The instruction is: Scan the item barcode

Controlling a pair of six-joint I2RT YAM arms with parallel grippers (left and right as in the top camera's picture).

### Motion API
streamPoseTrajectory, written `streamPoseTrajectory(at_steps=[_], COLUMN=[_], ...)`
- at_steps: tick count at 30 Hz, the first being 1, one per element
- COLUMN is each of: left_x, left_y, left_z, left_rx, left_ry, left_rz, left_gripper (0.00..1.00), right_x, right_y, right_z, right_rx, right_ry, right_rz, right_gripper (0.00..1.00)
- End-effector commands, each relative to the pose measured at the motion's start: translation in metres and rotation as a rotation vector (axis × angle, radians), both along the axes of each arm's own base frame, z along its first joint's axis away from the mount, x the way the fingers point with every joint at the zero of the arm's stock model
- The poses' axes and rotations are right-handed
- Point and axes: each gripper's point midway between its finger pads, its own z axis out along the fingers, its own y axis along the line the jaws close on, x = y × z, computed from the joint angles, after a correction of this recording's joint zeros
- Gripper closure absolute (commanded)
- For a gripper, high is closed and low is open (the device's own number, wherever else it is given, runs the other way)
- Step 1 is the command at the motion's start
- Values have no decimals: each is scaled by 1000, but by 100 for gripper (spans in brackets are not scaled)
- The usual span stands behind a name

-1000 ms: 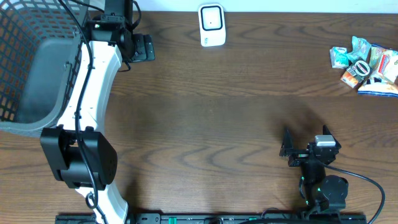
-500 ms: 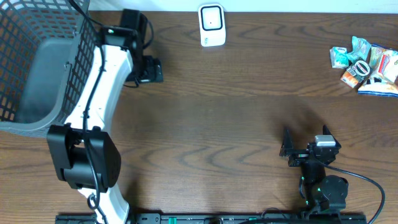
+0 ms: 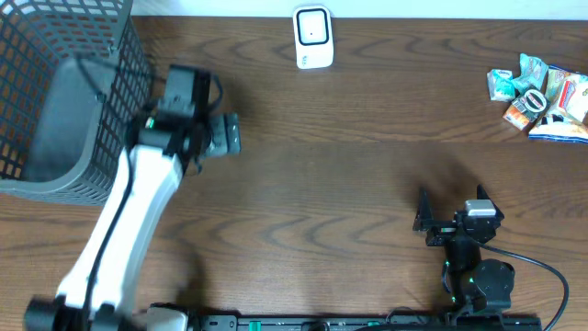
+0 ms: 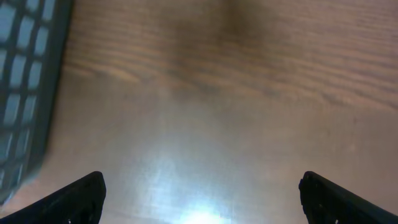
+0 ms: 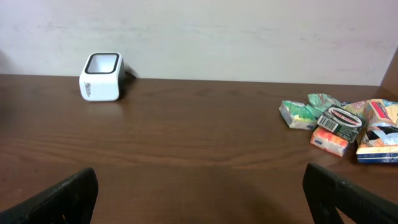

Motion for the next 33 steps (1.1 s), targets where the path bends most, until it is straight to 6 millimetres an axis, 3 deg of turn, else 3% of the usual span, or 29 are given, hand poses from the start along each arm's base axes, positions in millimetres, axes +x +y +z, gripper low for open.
streamPoseTrajectory(at_steps=[1, 16, 25, 28, 33], left_x=[-19, -84, -112, -116, -117], left_y=[6, 18, 23, 24, 26], left_z=[-3, -4, 28, 26, 3], left_rx=[-10, -118, -158, -160, -146], left_ry=[-46, -461, -652, -659, -637], left_rz=[14, 42, 39, 39, 48], left_gripper=[2, 2, 2, 2, 2], right_x=[0, 0, 0, 0, 0], right_y=[-2, -2, -2, -2, -2], right_z=[0, 0, 0, 0, 0], right_rx=[14, 14, 14, 14, 14], right_ry=[0, 0, 0, 0, 0], right_rz=[-9, -9, -9, -9, -9], right_gripper=[1, 1, 1, 1, 1])
